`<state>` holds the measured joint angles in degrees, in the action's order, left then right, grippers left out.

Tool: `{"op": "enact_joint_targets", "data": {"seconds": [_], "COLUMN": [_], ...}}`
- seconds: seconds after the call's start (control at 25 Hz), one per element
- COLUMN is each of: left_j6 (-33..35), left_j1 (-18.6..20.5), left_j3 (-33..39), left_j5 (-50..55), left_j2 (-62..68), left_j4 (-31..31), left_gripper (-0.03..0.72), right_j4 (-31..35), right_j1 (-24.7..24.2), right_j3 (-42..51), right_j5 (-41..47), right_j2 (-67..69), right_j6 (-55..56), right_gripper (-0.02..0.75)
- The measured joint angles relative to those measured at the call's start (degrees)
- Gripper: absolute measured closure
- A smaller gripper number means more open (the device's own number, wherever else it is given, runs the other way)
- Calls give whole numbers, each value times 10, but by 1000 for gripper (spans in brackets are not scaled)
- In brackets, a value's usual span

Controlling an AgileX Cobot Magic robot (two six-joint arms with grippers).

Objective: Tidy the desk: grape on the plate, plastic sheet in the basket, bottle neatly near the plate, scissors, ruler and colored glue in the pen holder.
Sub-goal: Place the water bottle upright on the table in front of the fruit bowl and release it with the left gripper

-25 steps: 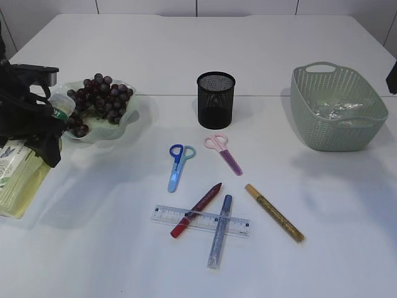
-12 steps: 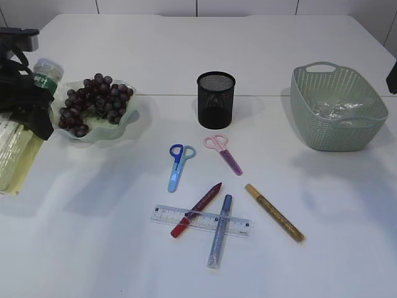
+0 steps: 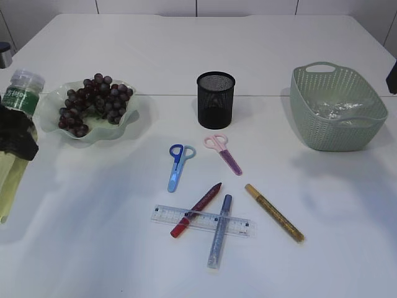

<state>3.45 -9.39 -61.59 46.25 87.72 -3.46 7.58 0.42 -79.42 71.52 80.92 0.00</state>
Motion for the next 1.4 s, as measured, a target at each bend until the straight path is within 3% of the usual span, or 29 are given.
{"op": "enact_joint_targets", "data": {"seconds": [0.36,0.8,1.16,1.4], "left_j6": [0,3,11,13], "left_j1": [0,0,-1,-1], "left_j3": [67,70,78,160], "left_j5": [-70,-83,-126,-207], "left_j2": [-73,-115,-164,-231], "left_j4": [0,-1,-1,-2], "left_gripper": [235,235,235,235], "right_j4": [0,-34,-50,-51], "right_j1": [0,0,0,0], "right_j3": [55,201,253,268], "right_j5": [-1,-127,-199,-207], "right_j2": [-30,-142,-192,-195], "right_j6": [0,0,-3,-6], "right_gripper": [175,176,175,175]}}
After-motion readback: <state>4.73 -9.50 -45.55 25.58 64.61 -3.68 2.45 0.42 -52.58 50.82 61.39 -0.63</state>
